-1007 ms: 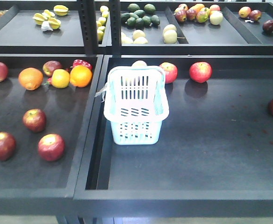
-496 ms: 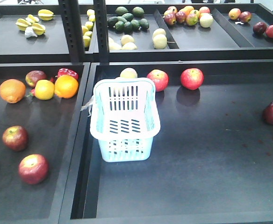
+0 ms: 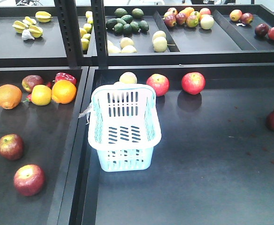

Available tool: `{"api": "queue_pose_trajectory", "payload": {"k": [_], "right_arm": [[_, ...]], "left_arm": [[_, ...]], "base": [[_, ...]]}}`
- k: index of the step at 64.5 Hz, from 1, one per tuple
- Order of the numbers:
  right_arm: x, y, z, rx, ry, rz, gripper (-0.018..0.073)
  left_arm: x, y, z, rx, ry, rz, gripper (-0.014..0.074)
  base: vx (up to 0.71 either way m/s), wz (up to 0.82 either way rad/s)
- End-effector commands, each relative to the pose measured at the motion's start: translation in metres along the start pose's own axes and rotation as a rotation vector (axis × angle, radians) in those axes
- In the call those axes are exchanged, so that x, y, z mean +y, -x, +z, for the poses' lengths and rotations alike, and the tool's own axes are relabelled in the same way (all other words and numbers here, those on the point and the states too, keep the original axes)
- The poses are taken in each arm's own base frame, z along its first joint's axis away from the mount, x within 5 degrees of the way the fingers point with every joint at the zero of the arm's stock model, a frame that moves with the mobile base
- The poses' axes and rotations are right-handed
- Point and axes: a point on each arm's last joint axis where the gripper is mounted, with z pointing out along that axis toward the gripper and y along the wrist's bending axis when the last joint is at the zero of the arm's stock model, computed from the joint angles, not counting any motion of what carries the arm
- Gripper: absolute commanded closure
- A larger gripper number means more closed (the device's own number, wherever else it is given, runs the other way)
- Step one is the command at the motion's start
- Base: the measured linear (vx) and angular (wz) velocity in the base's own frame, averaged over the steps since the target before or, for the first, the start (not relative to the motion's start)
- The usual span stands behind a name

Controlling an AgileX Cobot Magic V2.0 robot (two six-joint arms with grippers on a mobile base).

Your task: Pick three apples into basket with both arms

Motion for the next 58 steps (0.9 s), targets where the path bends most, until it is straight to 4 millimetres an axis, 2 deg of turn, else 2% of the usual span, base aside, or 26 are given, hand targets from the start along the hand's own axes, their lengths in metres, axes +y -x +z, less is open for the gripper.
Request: {"api": "queue_pose_trajectory", "payload": {"k": [1,58], "right_arm": [[-0.0002,0.0023,-0.0003,-0.068,-0.004,-0.013,0.0564],[-0.0002,0.0023,-0.0003,-0.068,-0.004,-0.013,0.0564]], "left_arm": [[0.0001,-0.0009,-0.0002,-0.060,-0.003,-0.003,0.0603],[0.0001,-0.0009,-0.0002,-0.060,-0.003,-0.003,0.0603]], "base": [[0.05,0.02],[0.05,0.01]]}}
